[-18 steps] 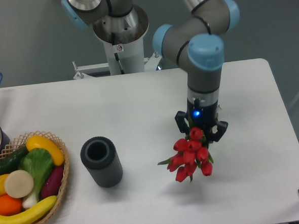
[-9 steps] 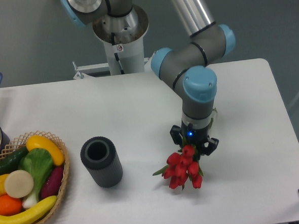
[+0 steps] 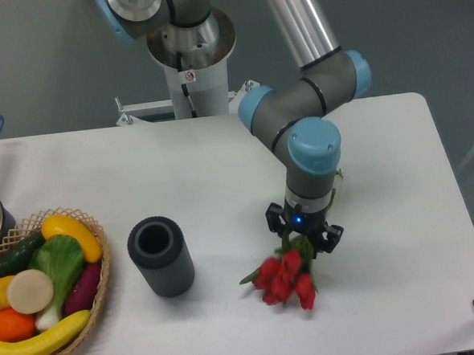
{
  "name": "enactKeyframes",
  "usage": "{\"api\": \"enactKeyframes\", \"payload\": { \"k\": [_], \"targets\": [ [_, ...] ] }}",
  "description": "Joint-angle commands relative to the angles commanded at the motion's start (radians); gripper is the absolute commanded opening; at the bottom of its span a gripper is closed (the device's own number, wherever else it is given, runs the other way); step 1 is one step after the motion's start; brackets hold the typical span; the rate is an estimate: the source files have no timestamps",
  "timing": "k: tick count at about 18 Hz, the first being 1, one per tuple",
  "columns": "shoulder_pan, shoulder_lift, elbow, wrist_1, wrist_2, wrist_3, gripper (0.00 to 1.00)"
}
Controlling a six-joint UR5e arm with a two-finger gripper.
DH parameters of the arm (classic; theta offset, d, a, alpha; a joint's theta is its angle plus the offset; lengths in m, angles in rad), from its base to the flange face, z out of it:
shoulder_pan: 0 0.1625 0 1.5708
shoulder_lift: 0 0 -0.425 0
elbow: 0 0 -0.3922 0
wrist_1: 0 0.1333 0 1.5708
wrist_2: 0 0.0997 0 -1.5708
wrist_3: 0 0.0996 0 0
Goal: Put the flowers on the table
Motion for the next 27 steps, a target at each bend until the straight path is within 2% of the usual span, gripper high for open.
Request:
{"api": "enactKeyframes", "payload": {
  "k": [4, 7, 8, 10, 14, 16, 20, 23, 27],
  "targets": [
    [0.014, 0.1, 0.011, -0.006, 0.0, 0.0, 1.0],
    [0.072, 0.154, 0.026, -0.023, -0.002, 0.02, 1.0],
    [0.089, 0.18, 0.029, -0.043, 0.0, 0.067, 1.0],
    [0.138, 0.223, 0.037, -0.13, -0.003, 0.214, 1.0],
    [0.208, 0.261, 0.11, -0.377, -0.003, 0.474, 1.0],
    [0.253, 0.279, 0.12, -0.431, -0.006, 0.54, 1.0],
    [0.325, 0.319, 0.081, -0.463, -0.005, 0.759, 1.0],
    [0.405, 0.362, 0.028, -0.469, -0.011, 0.921, 1.0],
    [0.48, 0.395, -0.011, -0.471, -0.084, 0.977, 1.0]
  ]
}}
